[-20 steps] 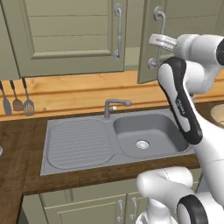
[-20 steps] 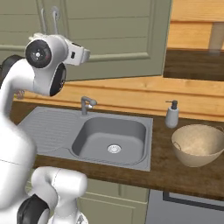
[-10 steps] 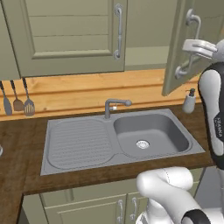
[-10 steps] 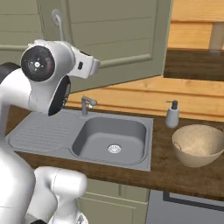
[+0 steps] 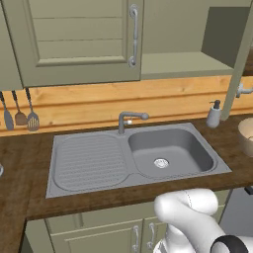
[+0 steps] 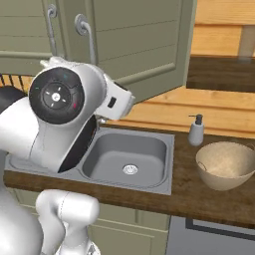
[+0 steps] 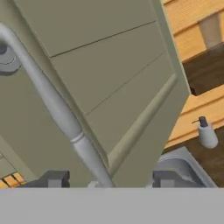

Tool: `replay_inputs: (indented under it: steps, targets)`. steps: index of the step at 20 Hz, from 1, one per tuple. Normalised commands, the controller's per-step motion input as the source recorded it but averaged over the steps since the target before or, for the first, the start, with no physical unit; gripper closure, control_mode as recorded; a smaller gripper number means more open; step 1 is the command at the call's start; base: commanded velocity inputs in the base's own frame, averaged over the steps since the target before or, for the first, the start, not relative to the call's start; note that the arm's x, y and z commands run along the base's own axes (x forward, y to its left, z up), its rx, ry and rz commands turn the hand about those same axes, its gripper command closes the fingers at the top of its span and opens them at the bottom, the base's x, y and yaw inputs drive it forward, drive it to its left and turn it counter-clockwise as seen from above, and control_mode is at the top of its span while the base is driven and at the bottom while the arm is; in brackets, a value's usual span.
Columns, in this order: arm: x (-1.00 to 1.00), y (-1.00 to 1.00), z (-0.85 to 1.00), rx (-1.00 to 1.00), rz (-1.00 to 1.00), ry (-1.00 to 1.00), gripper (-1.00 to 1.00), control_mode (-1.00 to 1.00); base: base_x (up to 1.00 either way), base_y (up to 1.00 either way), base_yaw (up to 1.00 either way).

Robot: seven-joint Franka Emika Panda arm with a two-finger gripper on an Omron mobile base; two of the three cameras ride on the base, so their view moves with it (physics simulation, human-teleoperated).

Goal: Open the cabinet, pick up the bread from the cabinet and place it in the basket. Then move the basket to the dining counter.

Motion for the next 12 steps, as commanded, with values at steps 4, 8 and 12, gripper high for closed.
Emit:
replay_inputs:
  steps: [4, 8, 12]
  targets:
    - [-0.91, 0.12, 0.05, 0.1, -0.02, 0.4, -1.0, -1.0, 0.0, 0.0, 0.0]
    - [-0.18, 0.94, -0.07, 0.08, -0.01, 0.33, -1.0, -1.0, 0.0, 0.0, 0.0]
    - [0.02, 1.0, -0.52, 0.17, -0.08, 0.02, -1.0, -1.0, 0.0, 0.0, 0.0]
